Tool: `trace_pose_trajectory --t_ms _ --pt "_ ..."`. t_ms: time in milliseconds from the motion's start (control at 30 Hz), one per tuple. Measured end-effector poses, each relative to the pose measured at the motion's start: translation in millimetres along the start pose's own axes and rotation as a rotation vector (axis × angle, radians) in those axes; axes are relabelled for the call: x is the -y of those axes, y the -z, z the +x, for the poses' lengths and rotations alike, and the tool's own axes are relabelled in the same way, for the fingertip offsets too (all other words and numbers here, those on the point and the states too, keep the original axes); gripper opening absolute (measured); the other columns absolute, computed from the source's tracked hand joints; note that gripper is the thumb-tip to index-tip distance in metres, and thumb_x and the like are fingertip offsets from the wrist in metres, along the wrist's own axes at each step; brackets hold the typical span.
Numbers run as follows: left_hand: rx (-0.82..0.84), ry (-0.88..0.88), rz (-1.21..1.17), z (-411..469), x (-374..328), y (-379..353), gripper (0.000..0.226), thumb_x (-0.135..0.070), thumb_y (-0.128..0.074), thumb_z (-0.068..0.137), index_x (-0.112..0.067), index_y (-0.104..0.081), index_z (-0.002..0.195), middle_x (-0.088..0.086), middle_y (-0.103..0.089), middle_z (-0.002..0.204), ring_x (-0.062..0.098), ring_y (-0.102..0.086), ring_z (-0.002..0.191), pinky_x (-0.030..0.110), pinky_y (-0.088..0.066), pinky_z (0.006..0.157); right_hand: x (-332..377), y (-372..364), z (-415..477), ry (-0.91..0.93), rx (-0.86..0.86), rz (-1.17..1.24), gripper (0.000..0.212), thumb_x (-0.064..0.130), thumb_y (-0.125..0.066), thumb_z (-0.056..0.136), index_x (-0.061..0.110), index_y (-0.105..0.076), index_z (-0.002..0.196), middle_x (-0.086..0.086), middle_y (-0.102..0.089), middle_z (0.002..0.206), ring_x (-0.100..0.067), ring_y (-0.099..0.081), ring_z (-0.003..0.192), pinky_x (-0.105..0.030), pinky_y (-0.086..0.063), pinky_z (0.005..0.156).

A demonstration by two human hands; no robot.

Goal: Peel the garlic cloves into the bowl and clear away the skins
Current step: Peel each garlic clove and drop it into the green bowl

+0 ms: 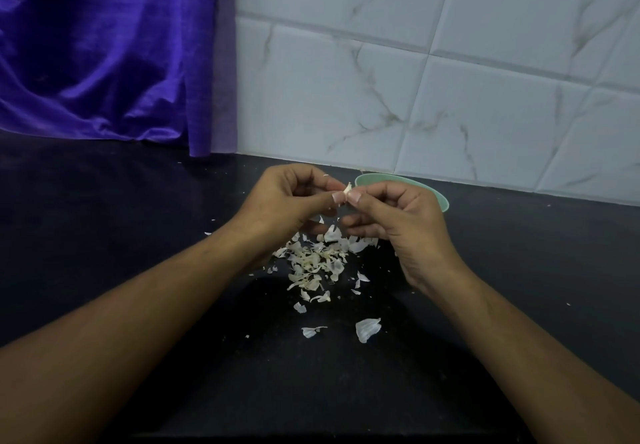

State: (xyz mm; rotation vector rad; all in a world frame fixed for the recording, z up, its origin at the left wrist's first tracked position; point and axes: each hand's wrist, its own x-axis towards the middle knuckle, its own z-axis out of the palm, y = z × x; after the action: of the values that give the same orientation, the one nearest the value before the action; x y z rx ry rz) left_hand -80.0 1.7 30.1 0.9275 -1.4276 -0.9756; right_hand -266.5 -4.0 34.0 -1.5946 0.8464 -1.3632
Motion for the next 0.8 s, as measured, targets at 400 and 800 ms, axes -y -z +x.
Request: trace_pose_trajectory --t_ms 400,800 --pt "0.068 0.032 -0.025 1.1 0.1 2.1 0.009 -0.01 -0.077 0.09 -0.008 -0.078 0.098 0.01 -0.075 0.09 0.015 -0.072 0.082 0.033 -0.065 0.068 0.5 1.7 1.0 -0.018 -0.005 -0.029 0.011 0.002 -0.067 0.096 0.003 -0.075 0.089 -0.017 -0.075 0.081 -0.027 -0.074 0.069 -0.046 -0.065 0.075" --pt "0.103 0.003 0.073 2.1 -2.3 7.5 0.013 -0.009 -0.075 0.092 -0.004 -0.076 0.104 0.01 -0.073 0.087 0.017 -0.067 0.081 0.041 -0.063 0.073 3.2 3.2 0.4 -0.054 0.04 -0.056 0.014 0.011 -0.07 0.096 -0.001 -0.073 0.09 -0.014 -0.074 0.082 -0.028 -0.075 0.07 -0.038 -0.064 0.069"
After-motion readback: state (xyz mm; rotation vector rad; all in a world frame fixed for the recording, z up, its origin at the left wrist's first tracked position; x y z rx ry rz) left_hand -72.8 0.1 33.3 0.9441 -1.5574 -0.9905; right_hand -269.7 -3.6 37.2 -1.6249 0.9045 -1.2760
